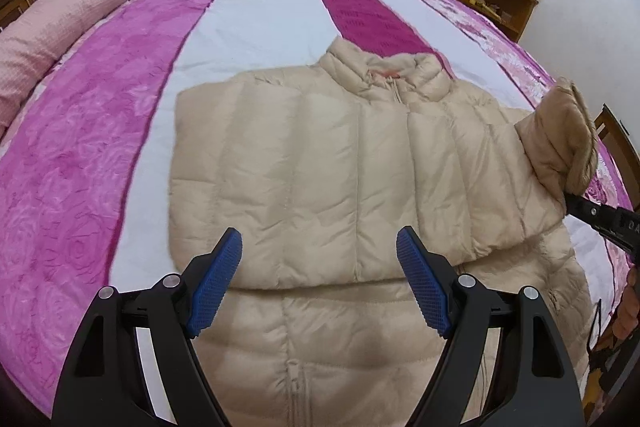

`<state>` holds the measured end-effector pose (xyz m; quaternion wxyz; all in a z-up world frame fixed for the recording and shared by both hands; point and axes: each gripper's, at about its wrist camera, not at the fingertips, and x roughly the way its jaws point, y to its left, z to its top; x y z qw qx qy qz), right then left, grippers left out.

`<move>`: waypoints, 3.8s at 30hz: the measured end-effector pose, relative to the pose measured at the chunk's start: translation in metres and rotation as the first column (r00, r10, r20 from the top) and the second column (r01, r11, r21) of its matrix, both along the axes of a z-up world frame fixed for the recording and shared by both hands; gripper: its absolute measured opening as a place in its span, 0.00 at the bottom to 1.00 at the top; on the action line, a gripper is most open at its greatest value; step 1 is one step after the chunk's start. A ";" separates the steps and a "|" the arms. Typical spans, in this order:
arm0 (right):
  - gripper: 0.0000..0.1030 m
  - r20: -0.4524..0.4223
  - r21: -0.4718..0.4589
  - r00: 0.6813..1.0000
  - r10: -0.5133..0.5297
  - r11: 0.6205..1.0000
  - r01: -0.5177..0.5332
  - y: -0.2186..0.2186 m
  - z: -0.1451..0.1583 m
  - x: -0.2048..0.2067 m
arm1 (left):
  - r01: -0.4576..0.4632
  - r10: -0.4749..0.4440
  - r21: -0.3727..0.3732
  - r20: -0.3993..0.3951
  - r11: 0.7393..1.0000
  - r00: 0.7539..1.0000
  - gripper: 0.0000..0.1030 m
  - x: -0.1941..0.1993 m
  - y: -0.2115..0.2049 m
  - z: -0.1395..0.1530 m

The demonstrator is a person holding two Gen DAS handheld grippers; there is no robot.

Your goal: Fold large clothes

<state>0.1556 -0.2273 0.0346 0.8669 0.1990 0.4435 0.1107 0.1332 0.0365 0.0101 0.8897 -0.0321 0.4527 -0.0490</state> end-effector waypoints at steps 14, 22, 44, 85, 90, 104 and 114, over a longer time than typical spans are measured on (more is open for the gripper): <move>0.37 0.042 -0.063 0.986 -0.159 0.985 0.161 -0.046 0.001 -0.009 | -0.016 0.018 0.047 -0.045 0.999 0.999 0.75 0.022 -0.011 -0.030; 0.44 0.108 -0.081 0.981 -0.159 0.982 0.168 -0.049 0.017 -0.004 | -0.012 0.016 0.073 -0.046 0.997 0.999 0.75 0.026 -0.014 -0.038; 0.61 0.038 -0.193 0.996 -0.080 0.977 0.085 -0.047 -0.004 -0.009 | 0.011 -0.011 0.057 -0.003 0.998 1.000 0.77 -0.015 -0.003 0.000; 0.76 -0.188 -0.314 0.979 0.082 0.939 -0.139 -0.039 -0.061 -0.173 | -0.071 0.072 0.013 -0.219 0.997 0.973 0.77 -0.170 0.069 -0.054; 0.76 -0.190 -0.279 0.973 0.134 0.942 -0.184 -0.029 -0.065 -0.173 | -0.049 0.025 -0.081 -0.274 0.996 0.961 0.78 -0.171 0.067 -0.065; 0.23 -0.051 -0.257 0.977 0.207 0.943 -0.213 -0.014 -0.050 -0.186 | 0.057 -0.085 -0.114 -0.258 0.992 0.962 0.33 -0.173 0.040 -0.066; 0.10 0.052 -0.200 0.978 0.202 0.962 -0.188 -0.031 -0.008 -0.216 | 0.148 -0.172 -0.135 -0.182 0.980 0.968 0.13 -0.197 0.041 -0.020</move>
